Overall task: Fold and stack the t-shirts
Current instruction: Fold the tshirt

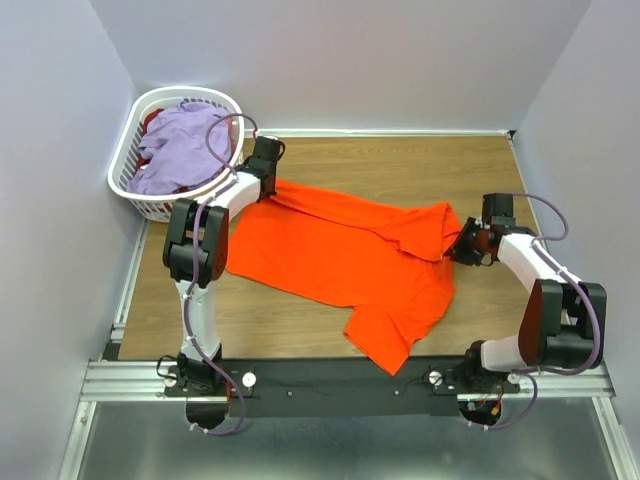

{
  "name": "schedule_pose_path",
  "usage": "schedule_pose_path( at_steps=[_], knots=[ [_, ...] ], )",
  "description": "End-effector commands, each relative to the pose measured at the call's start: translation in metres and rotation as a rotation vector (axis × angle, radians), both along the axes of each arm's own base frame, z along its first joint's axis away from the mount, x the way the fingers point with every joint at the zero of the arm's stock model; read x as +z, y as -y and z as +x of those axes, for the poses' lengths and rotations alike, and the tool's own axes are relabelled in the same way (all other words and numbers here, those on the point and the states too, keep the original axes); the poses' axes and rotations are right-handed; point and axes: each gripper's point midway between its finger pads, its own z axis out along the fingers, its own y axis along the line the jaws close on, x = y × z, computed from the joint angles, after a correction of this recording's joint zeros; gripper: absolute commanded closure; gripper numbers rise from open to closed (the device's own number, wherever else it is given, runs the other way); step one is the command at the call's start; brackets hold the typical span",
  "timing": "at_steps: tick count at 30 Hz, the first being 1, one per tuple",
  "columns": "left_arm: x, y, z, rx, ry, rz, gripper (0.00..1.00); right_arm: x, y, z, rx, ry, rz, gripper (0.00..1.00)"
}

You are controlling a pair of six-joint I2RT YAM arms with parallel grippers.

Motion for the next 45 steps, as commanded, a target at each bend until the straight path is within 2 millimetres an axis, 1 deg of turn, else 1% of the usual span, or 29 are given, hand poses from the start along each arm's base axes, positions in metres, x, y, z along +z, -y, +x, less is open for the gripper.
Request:
schedule_pose_path(
  at_steps=[1, 4, 5, 6, 7, 9, 10, 11, 12, 14, 16, 18, 19, 24, 26, 28, 29, 30, 31, 33, 34, 35, 37, 39, 40, 41, 43, 44, 45],
  knots=[
    [0.005, -0.012, -0.003, 0.075, 0.017, 0.019, 0.79, 0.012, -0.006, -0.005, 0.014, 0.037, 0.027, 0.62],
    [0.018, -0.011, -0.001, 0.072, 0.042, 0.010, 0.70, 0.027, 0.000, 0.008, -0.003, 0.089, 0.001, 0.59],
    [0.023, -0.011, 0.000, 0.072, 0.051, 0.007, 0.69, 0.027, 0.002, 0.009, -0.013, 0.090, -0.009, 0.58],
    [0.028, -0.008, 0.001, 0.063, 0.060, -0.005, 0.64, 0.035, 0.005, 0.018, -0.021, 0.119, -0.019, 0.57],
    [0.032, -0.006, 0.001, 0.058, 0.068, -0.015, 0.63, 0.036, 0.006, 0.022, -0.035, 0.124, -0.021, 0.57],
    [0.045, 0.002, 0.001, 0.039, 0.091, -0.037, 0.47, 0.041, 0.009, 0.038, -0.053, 0.163, -0.021, 0.57],
    [0.050, 0.004, 0.001, 0.031, 0.098, -0.044, 0.46, 0.041, 0.011, 0.042, -0.069, 0.173, -0.024, 0.57],
    [0.058, 0.012, -0.001, 0.016, 0.111, -0.055, 0.37, 0.044, 0.014, 0.051, -0.082, 0.204, -0.028, 0.57],
    [0.062, 0.014, -0.002, 0.013, 0.120, -0.058, 0.34, 0.040, 0.016, 0.056, -0.095, 0.202, -0.029, 0.57],
    [0.073, 0.021, -0.006, -0.005, 0.134, -0.071, 0.34, 0.036, 0.020, 0.063, -0.127, 0.211, -0.013, 0.60],
    [0.077, 0.028, -0.009, -0.019, 0.142, -0.081, 0.34, 0.030, 0.023, 0.076, -0.139, 0.233, -0.001, 0.64],
    [0.077, 0.030, -0.008, -0.029, 0.144, -0.082, 0.37, 0.023, 0.023, 0.080, -0.150, 0.227, 0.013, 0.68],
    [0.069, 0.030, -0.007, -0.032, 0.129, -0.074, 0.41, 0.012, 0.024, 0.081, -0.161, 0.202, 0.029, 0.72],
    [0.046, 0.035, -0.017, -0.050, 0.059, -0.091, 0.43, -0.018, 0.024, 0.089, -0.180, 0.178, 0.078, 0.80],
    [0.046, 0.034, -0.025, -0.049, 0.065, -0.104, 0.43, -0.032, 0.025, 0.093, -0.174, 0.159, 0.084, 0.81],
    [0.051, 0.032, -0.030, -0.047, 0.078, -0.107, 0.43, -0.042, 0.034, 0.095, -0.190, 0.141, 0.078, 0.82],
    [0.062, 0.030, -0.033, -0.044, 0.099, -0.110, 0.43, -0.046, 0.038, 0.096, -0.197, 0.136, 0.077, 0.82],
    [0.062, 0.028, -0.038, -0.040, 0.099, -0.107, 0.42, -0.055, 0.044, 0.098, -0.209, 0.118, 0.073, 0.82],
    [0.075, 0.027, -0.041, -0.040, 0.129, -0.115, 0.42, -0.059, 0.056, 0.100, -0.223, 0.115, 0.044, 0.82],
    [0.078, 0.023, -0.049, -0.036, 0.136, -0.115, 0.42, -0.065, 0.069, 0.104, -0.241, 0.105, 0.017, 0.82],
    [0.091, 0.023, -0.051, -0.036, 0.169, -0.131, 0.42, -0.068, 0.084, 0.110, -0.263, 0.105, -0.001, 0.82],
    [0.088, 0.022, -0.057, -0.038, 0.164, -0.134, 0.42, -0.071, 0.090, 0.113, -0.272, 0.101, -0.006, 0.81],
    [0.094, 0.022, -0.060, -0.035, 0.193, -0.156, 0.42, -0.070, 0.101, 0.132, -0.263, 0.124, -0.006, 0.79],
    [0.096, 0.025, -0.063, -0.049, 0.213, -0.180, 0.41, -0.062, 0.102, 0.146, -0.234, 0.152, 0.004, 0.77],
    [0.095, 0.026, -0.063, -0.048, 0.210, -0.184, 0.41, -0.056, 0.099, 0.152, -0.210, 0.169, 0.015, 0.76],
    [0.088, 0.027, -0.062, -0.055, 0.192, -0.184, 0.40, -0.040, 0.093, 0.159, -0.179, 0.211, 0.048, 0.73],
    [0.083, 0.029, -0.061, -0.058, 0.167, -0.183, 0.40, -0.022, 0.086, 0.161, -0.165, 0.248, 0.081, 0.69],
    [0.076, 0.030, -0.060, -0.057, 0.151, -0.183, 0.40, -0.007, 0.083, 0.161, -0.156, 0.278, 0.093, 0.67],
    [0.077, 0.033, -0.058, -0.064, 0.150, -0.191, 0.40, -0.005, 0.081, 0.156, -0.155, 0.277, 0.093, 0.67]
  ],
)
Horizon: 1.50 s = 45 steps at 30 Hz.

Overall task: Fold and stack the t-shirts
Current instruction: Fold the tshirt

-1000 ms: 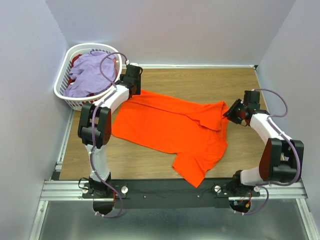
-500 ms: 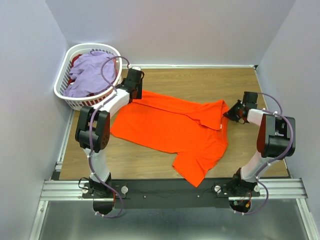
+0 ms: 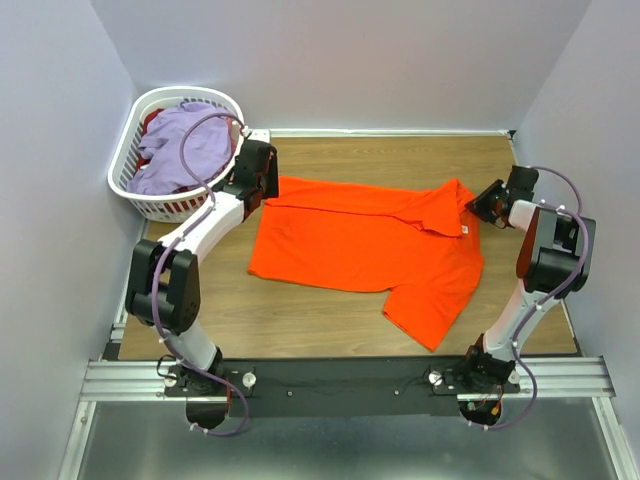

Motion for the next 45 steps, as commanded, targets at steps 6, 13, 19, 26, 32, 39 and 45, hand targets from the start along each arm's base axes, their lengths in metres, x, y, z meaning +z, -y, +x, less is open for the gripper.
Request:
schedule_pose_path(
  at_steps=[6, 13, 19, 26, 32, 39, 45],
  knots=[
    [-0.010, 0.021, 0.015, -0.051, -0.054, -0.059, 0.40, 0.040, -0.017, -0.027, 0.071, 0.053, 0.000, 0.67],
    [-0.014, 0.012, 0.006, -0.032, -0.053, -0.029, 0.41, 0.014, -0.037, -0.046, 0.132, -0.002, 0.081, 0.67],
    [-0.026, 0.008, -0.010, -0.040, -0.073, -0.020, 0.41, 0.006, -0.044, -0.062, 0.124, -0.032, 0.117, 0.67],
    [-0.025, 0.013, -0.013, -0.065, -0.058, -0.010, 0.41, 0.000, -0.038, -0.078, 0.079, -0.070, 0.074, 0.66],
    [-0.023, 0.022, -0.016, -0.082, -0.053, -0.008, 0.40, 0.008, -0.034, -0.085, 0.081, -0.058, 0.028, 0.66],
    [-0.016, 0.027, -0.016, -0.095, -0.041, -0.014, 0.40, 0.050, -0.069, -0.079, 0.227, 0.060, -0.026, 0.60],
    [-0.005, 0.025, -0.016, -0.089, -0.014, -0.014, 0.40, 0.053, -0.127, -0.087, 0.353, 0.078, -0.076, 0.55]
  ],
)
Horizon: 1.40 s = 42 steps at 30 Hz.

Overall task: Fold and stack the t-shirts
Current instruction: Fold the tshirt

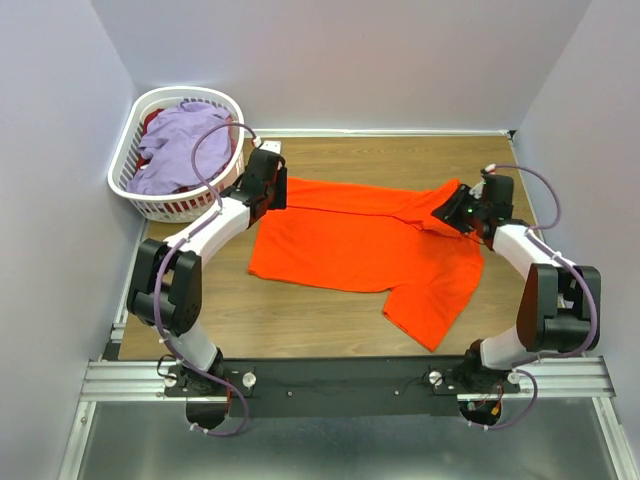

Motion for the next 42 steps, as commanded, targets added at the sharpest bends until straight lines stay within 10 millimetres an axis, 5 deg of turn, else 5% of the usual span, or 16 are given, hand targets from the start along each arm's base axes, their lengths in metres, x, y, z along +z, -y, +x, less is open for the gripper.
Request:
schedule_pose_path(
  at_steps=[1, 4, 14, 29, 42],
  knots=[
    [0.026, 0.000, 0.002, -0.005, 0.066, -0.007, 0.40, -0.017, -0.029, -0.014, 0.058, -0.030, -0.055, 0.54],
    [0.029, -0.001, 0.002, -0.002, 0.074, -0.007, 0.40, -0.034, -0.042, -0.023, 0.032, -0.064, -0.067, 0.54],
    [0.036, -0.002, 0.001, 0.004, 0.091, -0.004, 0.40, -0.058, -0.036, -0.006, -0.079, -0.056, -0.039, 0.53],
    [0.033, -0.005, 0.001, 0.014, 0.088, 0.013, 0.39, -0.050, -0.034, 0.039, -0.115, 0.000, -0.043, 0.53],
    [0.033, -0.006, 0.002, 0.018, 0.087, 0.016, 0.40, -0.066, -0.039, 0.043, -0.099, -0.032, -0.028, 0.53]
  ],
)
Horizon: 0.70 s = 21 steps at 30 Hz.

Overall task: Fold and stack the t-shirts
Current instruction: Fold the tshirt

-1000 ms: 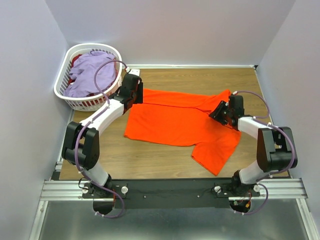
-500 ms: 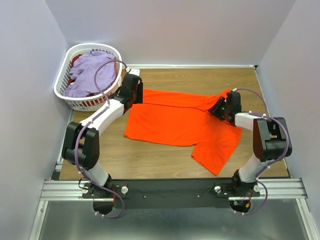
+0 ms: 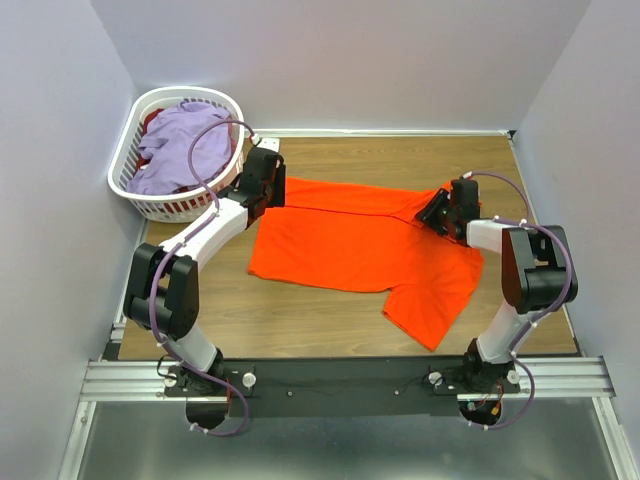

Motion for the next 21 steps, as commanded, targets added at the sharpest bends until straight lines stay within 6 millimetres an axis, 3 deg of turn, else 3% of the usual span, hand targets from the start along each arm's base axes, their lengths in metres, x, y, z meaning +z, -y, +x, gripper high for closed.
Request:
schedule_pose_path(
  at_steps=[1, 5, 15, 21],
  knots=[
    [0.017, -0.002, 0.002, 0.010, 0.047, 0.001, 0.40, -0.002, 0.002, 0.007, -0.021, 0.007, -0.004, 0.54],
    [0.017, -0.002, 0.002, 0.010, 0.048, 0.000, 0.40, 0.002, 0.002, 0.004, -0.022, 0.012, 0.007, 0.61],
    [0.018, 0.001, 0.001, 0.000, 0.046, -0.006, 0.40, 0.024, -0.009, -0.009, -0.022, 0.003, 0.088, 0.92],
    [0.020, 0.003, 0.000, -0.010, 0.045, -0.012, 0.40, 0.028, -0.016, -0.019, -0.050, -0.025, 0.161, 0.99]
  ],
)
